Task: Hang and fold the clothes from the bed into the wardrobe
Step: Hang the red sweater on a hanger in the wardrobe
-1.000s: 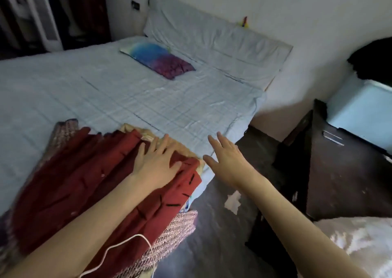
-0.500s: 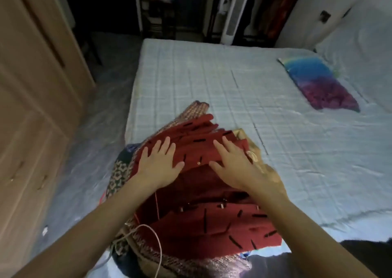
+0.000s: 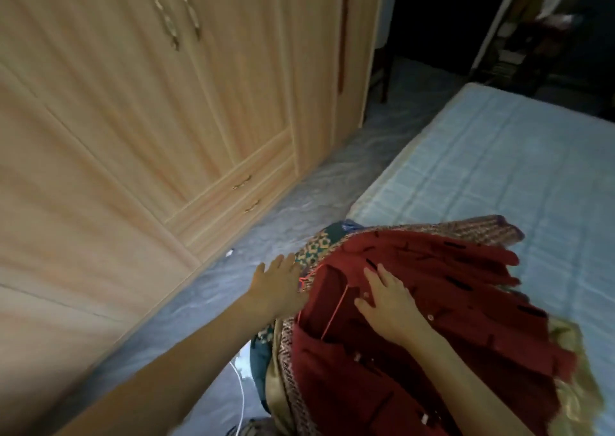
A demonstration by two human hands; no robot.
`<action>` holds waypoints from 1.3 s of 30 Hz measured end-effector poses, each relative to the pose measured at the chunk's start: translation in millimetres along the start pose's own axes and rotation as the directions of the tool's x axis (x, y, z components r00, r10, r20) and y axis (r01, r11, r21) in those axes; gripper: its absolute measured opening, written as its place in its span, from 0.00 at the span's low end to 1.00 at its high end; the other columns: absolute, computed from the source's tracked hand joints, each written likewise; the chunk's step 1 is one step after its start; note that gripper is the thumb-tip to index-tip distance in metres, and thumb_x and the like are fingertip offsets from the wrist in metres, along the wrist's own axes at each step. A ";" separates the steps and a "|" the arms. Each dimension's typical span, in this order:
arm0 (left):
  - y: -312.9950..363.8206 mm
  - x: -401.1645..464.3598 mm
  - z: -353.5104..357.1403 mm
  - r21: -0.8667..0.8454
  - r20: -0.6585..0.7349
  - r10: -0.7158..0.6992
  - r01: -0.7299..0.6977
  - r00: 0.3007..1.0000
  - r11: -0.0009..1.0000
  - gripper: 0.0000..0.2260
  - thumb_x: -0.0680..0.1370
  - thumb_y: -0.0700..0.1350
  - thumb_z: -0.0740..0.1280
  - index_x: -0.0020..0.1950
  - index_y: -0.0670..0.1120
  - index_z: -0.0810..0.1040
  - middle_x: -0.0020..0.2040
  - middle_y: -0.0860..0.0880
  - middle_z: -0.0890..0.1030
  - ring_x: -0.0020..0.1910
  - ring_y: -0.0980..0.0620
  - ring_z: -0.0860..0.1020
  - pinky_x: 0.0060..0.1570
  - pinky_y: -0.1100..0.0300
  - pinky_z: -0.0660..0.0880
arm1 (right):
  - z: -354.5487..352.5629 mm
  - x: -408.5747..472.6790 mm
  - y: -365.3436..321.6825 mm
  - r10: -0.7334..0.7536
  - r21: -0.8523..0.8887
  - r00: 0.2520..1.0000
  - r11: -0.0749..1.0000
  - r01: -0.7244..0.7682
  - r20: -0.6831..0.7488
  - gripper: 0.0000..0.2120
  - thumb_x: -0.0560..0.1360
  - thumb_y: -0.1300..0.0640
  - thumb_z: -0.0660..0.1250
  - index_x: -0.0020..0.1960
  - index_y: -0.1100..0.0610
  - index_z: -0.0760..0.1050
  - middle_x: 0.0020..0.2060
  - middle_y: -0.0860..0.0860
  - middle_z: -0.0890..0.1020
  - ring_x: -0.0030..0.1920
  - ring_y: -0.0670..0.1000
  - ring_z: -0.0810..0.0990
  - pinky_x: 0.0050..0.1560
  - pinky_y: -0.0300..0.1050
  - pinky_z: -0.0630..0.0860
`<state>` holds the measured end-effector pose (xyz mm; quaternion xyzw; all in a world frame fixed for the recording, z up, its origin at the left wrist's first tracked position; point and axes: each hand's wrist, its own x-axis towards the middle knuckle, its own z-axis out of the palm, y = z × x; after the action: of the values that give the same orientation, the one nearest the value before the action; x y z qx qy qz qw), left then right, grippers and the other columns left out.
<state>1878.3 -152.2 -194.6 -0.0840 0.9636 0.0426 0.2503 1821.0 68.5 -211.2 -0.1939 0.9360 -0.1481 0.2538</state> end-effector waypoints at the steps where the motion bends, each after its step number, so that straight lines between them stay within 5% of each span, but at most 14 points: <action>1: -7.4 -1.7 9.0 -0.002 0.003 -0.025 0.025 1.000 1.000 0.30 0.81 0.61 0.53 0.78 0.47 0.56 0.80 0.47 0.51 0.78 0.47 0.50 0.74 0.41 0.51 | 8.0 5.2 -4.2 -0.013 -0.013 1.000 1.000 0.013 0.026 0.33 0.79 0.43 0.58 0.79 0.50 0.50 0.79 0.54 0.49 0.77 0.58 0.51 0.75 0.61 0.54; 9: -25.2 9.7 83.4 -0.081 0.269 -0.075 0.100 0.960 0.992 0.23 0.79 0.58 0.57 0.67 0.45 0.72 0.67 0.43 0.72 0.66 0.41 0.70 0.61 0.46 0.68 | 85.7 24.1 -23.2 -0.050 -0.110 0.996 0.992 0.057 0.068 0.33 0.77 0.44 0.62 0.77 0.53 0.56 0.75 0.55 0.59 0.74 0.56 0.60 0.71 0.54 0.63; 14: -11.7 32.0 141.9 -0.500 0.343 -0.058 0.234 0.938 0.834 0.33 0.77 0.50 0.62 0.78 0.45 0.51 0.78 0.42 0.56 0.70 0.40 0.69 0.63 0.50 0.70 | 131.3 21.7 -15.0 -0.110 0.001 0.984 0.994 0.111 0.143 0.20 0.74 0.58 0.64 0.66 0.50 0.69 0.59 0.49 0.71 0.62 0.52 0.73 0.59 0.49 0.74; 16: -6.4 38.0 158.9 -0.615 0.328 -0.108 0.299 0.939 0.729 0.30 0.77 0.47 0.64 0.76 0.42 0.56 0.77 0.44 0.58 0.71 0.41 0.66 0.60 0.57 0.70 | 149.8 18.3 -10.2 -0.116 0.074 0.970 0.992 0.102 0.214 0.20 0.74 0.60 0.63 0.65 0.50 0.69 0.58 0.48 0.71 0.62 0.52 0.74 0.60 0.50 0.74; 21: -3.7 47.6 175.7 -0.742 0.342 -0.227 0.410 0.912 0.531 0.17 0.74 0.46 0.68 0.61 0.41 0.72 0.56 0.47 0.75 0.45 0.50 0.75 0.32 0.68 0.67 | 183.0 11.1 -4.7 -0.073 0.035 0.935 0.997 0.065 0.347 0.27 0.78 0.54 0.60 0.76 0.54 0.59 0.68 0.52 0.69 0.71 0.54 0.65 0.71 0.46 0.62; 28: 8.0 54.1 147.2 -0.775 0.343 -0.038 0.306 0.939 0.554 0.10 0.72 0.53 0.71 0.48 0.50 0.80 0.42 0.48 0.84 0.39 0.50 0.82 0.40 0.60 0.78 | 172.9 8.0 -34.3 0.138 0.179 0.960 0.966 -0.185 0.244 0.35 0.71 0.31 0.58 0.66 0.57 0.66 0.59 0.53 0.73 0.62 0.54 0.72 0.62 0.51 0.71; 31: 21.2 54.3 120.3 -0.780 0.276 0.060 0.187 0.959 0.597 0.07 0.73 0.51 0.70 0.48 0.50 0.79 0.43 0.50 0.83 0.40 0.54 0.80 0.40 0.61 0.76 | 160.3 7.5 -43.2 0.221 0.150 0.967 0.959 -0.239 0.130 0.30 0.76 0.39 0.62 0.68 0.59 0.64 0.59 0.53 0.72 0.61 0.54 0.73 0.61 0.49 0.70; 35: 36.3 50.3 89.1 -0.861 0.373 0.301 0.207 0.878 0.464 0.09 0.78 0.48 0.65 0.54 0.44 0.79 0.44 0.48 0.83 0.41 0.53 0.81 0.41 0.62 0.77 | 137.0 -1.0 -35.8 0.337 0.230 0.938 0.909 -0.348 0.084 0.20 0.75 0.58 0.61 0.66 0.61 0.67 0.58 0.56 0.76 0.59 0.57 0.77 0.60 0.50 0.74; 39: 37.6 68.3 64.7 -0.845 0.367 0.222 0.223 0.904 0.486 0.07 0.80 0.43 0.61 0.46 0.46 0.78 0.39 0.50 0.78 0.36 0.54 0.75 0.33 0.61 0.73 | 105.7 -28.1 -5.3 0.390 0.337 0.920 0.862 -0.379 0.038 0.15 0.73 0.62 0.56 0.56 0.59 0.74 0.51 0.58 0.82 0.53 0.60 0.81 0.53 0.49 0.75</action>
<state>1843.3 -116.9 -282.9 -0.1880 0.7265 0.5424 0.3776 1901.2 57.2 -284.9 0.0454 0.9202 -0.2558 0.2929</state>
